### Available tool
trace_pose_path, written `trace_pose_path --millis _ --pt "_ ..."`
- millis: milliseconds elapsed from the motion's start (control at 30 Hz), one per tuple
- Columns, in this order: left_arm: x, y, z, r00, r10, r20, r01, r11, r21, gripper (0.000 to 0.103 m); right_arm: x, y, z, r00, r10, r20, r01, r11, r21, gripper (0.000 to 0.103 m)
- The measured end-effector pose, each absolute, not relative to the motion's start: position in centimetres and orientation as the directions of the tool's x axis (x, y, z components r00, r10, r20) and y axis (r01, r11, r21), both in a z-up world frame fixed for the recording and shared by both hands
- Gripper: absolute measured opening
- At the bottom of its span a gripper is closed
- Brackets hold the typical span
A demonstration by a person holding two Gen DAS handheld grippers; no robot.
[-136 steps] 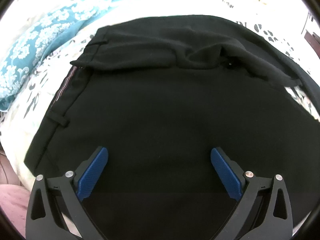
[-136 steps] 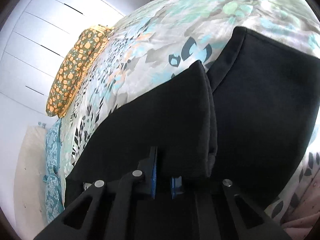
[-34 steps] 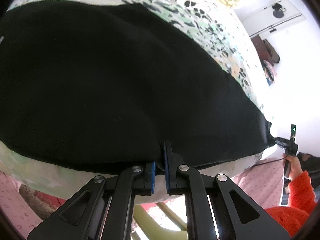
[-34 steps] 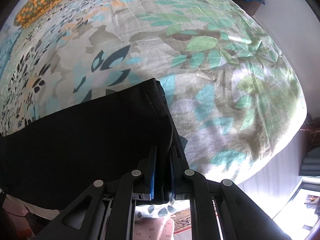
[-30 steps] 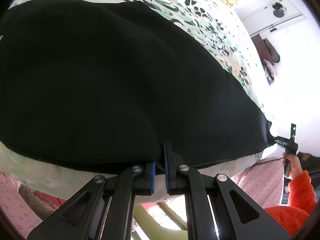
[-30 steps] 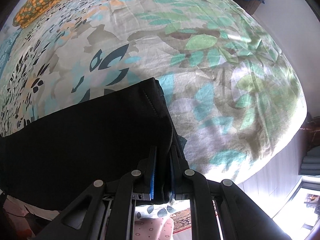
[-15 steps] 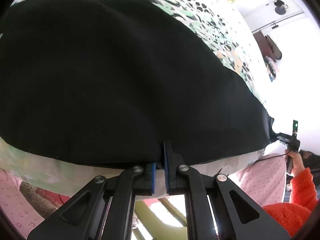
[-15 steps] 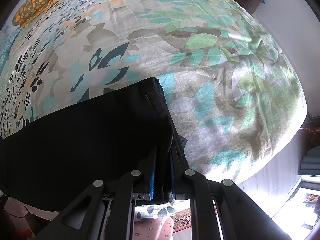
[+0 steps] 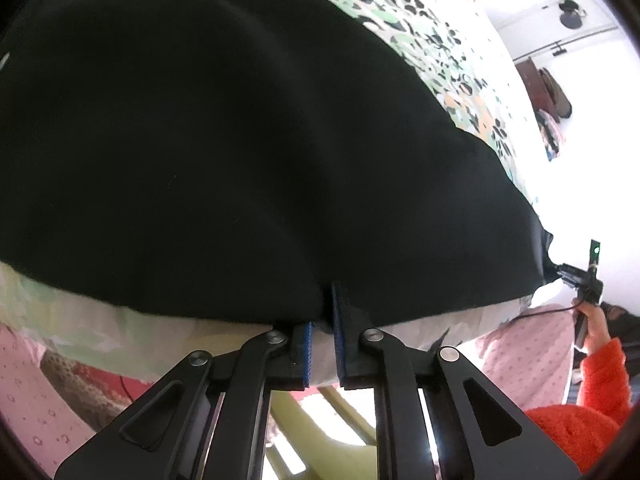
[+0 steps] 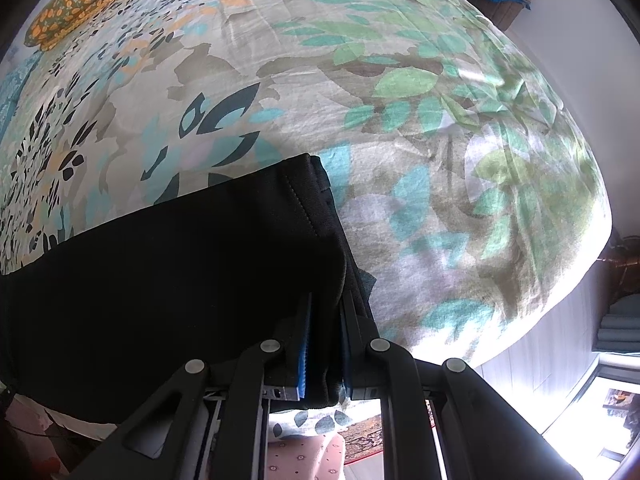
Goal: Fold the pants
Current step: 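Open both tools and release the folded trousers onto the bed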
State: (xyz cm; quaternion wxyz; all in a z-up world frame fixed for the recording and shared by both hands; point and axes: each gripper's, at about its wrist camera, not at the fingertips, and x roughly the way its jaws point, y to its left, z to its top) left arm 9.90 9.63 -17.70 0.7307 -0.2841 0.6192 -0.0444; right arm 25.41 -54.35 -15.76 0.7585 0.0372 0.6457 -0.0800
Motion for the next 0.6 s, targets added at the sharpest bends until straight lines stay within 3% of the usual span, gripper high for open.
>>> trace_pose_path --millis 33,100,167,300,433,600 --pt "9.8 9.9 -17.6 0.219 -0.429 -0.876 -0.298 0.825 -0.479 0.014 25.4 -54.3 -15.7 0.151 -0.083 -0.985 0.172 0.983 -0.057 0.016" --pt "9.2 10.6 -17.1 0.209 -0.436 -0.875 -0.329 0.812 -0.483 0.021 25.3 -54.4 -15.6 0.142 -0.129 -0.981 0.189 0.977 -0.101 0.048" --pt "8.1 11.6 -16.1 0.208 -0.384 -0.900 -0.363 0.824 -0.436 0.050 25.1 -54.7 -15.1 0.173 -0.116 -0.978 0.196 0.977 -0.081 0.068" --pt "6.1 15.4 -12.1 0.310 -0.306 -0.900 -0.402 0.816 -0.416 0.053 23.4 -55.4 -12.3 0.309 -0.113 -0.944 0.246 0.969 -0.035 0.072" --pt "7.0 19.6 -7.9 0.440 -0.097 -0.893 -0.429 0.851 -0.304 0.070 22.0 -52.6 -7.8 0.465 -0.172 -0.868 0.229 0.971 -0.069 0.073" --pt "11.0 17.0 -9.9 0.389 -0.018 -0.921 -0.327 0.932 -0.156 0.072 21.8 -43.5 -5.2 0.569 0.033 -0.821 0.067 0.994 0.087 0.088"
